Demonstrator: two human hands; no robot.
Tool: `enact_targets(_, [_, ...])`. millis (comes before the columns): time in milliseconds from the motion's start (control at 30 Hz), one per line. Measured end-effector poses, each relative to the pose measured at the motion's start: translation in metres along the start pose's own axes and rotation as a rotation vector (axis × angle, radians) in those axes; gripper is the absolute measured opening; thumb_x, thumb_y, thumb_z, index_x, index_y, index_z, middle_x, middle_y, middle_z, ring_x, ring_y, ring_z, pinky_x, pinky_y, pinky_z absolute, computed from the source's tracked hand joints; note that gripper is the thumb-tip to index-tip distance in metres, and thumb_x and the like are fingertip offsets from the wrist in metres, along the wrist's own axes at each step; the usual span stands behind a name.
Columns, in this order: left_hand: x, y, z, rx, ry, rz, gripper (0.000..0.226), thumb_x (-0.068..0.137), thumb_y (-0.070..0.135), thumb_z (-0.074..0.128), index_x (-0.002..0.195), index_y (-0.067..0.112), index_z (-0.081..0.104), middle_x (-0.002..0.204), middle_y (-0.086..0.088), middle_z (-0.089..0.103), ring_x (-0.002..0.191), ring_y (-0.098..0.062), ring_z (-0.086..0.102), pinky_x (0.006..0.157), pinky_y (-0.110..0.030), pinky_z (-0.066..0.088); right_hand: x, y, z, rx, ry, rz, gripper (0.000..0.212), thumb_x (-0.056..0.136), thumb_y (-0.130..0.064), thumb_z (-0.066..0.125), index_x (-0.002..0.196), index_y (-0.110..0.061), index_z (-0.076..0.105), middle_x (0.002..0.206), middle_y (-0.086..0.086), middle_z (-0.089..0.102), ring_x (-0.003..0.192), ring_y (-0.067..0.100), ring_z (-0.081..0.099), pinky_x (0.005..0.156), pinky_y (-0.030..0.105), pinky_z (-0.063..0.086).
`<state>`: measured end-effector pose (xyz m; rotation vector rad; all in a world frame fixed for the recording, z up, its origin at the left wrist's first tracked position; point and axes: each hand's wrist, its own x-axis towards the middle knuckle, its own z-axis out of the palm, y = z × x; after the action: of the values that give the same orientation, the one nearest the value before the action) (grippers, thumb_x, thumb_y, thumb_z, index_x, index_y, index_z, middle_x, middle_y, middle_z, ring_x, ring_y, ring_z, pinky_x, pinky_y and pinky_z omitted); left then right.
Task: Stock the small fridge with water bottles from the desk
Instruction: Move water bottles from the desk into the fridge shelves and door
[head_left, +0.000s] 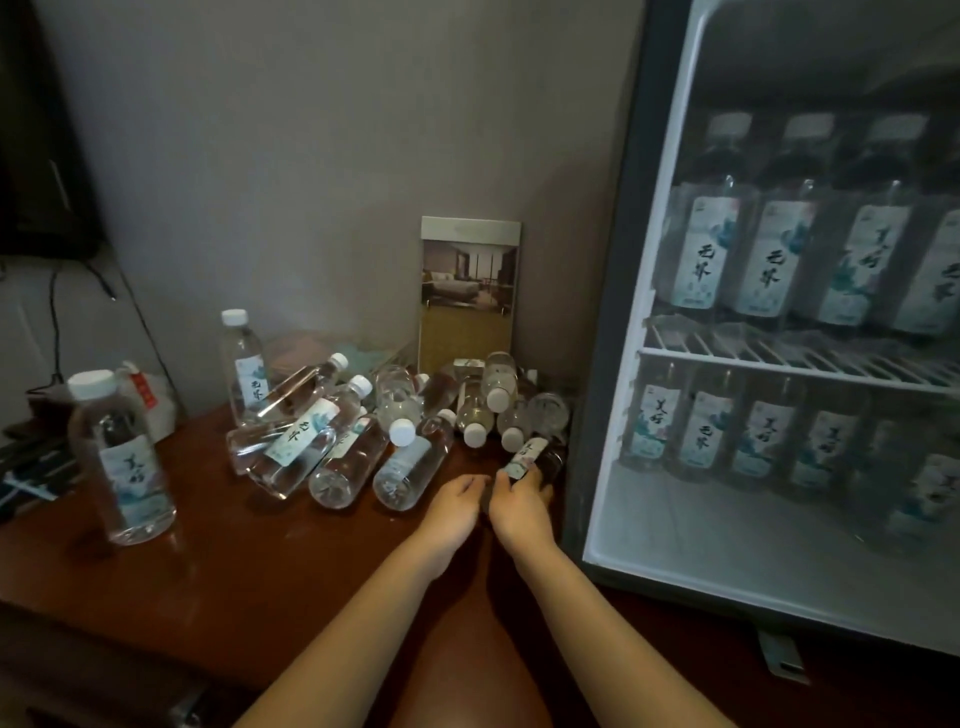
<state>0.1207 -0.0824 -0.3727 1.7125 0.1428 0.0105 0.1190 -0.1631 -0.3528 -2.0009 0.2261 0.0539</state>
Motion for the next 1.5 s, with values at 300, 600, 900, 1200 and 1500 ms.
enact_targets(300, [0.013, -0.011, 0.001, -0.260, 0.015, -0.034, 0.015, 0.093, 0.016, 0.054, 0.086, 0.006, 0.063, 0.083, -0.010, 0.063, 0.081, -0.018, 0.060, 0.077, -0.029, 0.051, 0.019, -0.007, 0.010, 0.145, 0.137, 0.175, 0.058, 0.099, -0.026, 0.036, 0.148, -0.019, 0.006, 0.152, 0.020, 0.015, 0.140, 0.037, 0.019, 0.111, 0.049, 0.025])
enact_targets(600, [-0.027, -0.004, -0.013, -0.348, -0.114, -0.128, 0.041, 0.086, 0.013, 0.064, 0.123, 0.007, 0.048, 0.104, -0.012, 0.064, 0.084, -0.017, 0.064, 0.065, -0.025, 0.054, -0.023, 0.013, 0.011, 0.248, 0.006, 0.113, 0.063, 0.092, -0.023, 0.045, 0.145, -0.033, 0.013, 0.138, 0.015, 0.041, 0.124, 0.035, 0.043, 0.100, 0.051, 0.042])
enact_targets(900, [-0.067, -0.006, -0.043, -0.392, -0.200, -0.095, 0.078, 0.084, -0.009, 0.058, 0.147, 0.015, 0.018, 0.123, -0.002, 0.059, 0.109, -0.025, 0.060, 0.077, -0.040, 0.054, -0.065, 0.019, -0.006, 0.337, -0.241, -0.061, 0.095, 0.086, -0.008, 0.060, 0.149, -0.028, -0.008, 0.154, 0.006, 0.024, 0.133, 0.026, 0.037, 0.077, 0.026, 0.054])
enact_targets(1200, [-0.088, -0.013, -0.044, -0.288, -0.094, 0.052, 0.085, 0.072, -0.019, 0.065, 0.141, 0.015, 0.029, 0.139, -0.006, 0.044, 0.100, -0.023, 0.066, 0.083, -0.036, 0.056, -0.081, 0.026, -0.022, 0.063, -0.319, -0.277, 0.101, 0.083, -0.015, 0.067, 0.149, -0.025, -0.009, 0.149, 0.002, 0.021, 0.135, 0.023, 0.032, 0.108, 0.039, 0.039])
enact_targets(1500, [-0.111, -0.001, -0.034, -0.207, -0.105, 0.140, 0.037, 0.091, 0.002, 0.053, 0.124, 0.016, 0.041, 0.120, -0.010, 0.062, 0.106, -0.018, 0.062, 0.081, -0.033, 0.056, -0.091, 0.029, -0.053, 0.091, -0.345, -0.408, 0.053, 0.092, -0.008, 0.052, 0.140, -0.020, 0.033, 0.130, 0.000, 0.053, 0.104, 0.006, 0.052, 0.085, 0.023, 0.048])
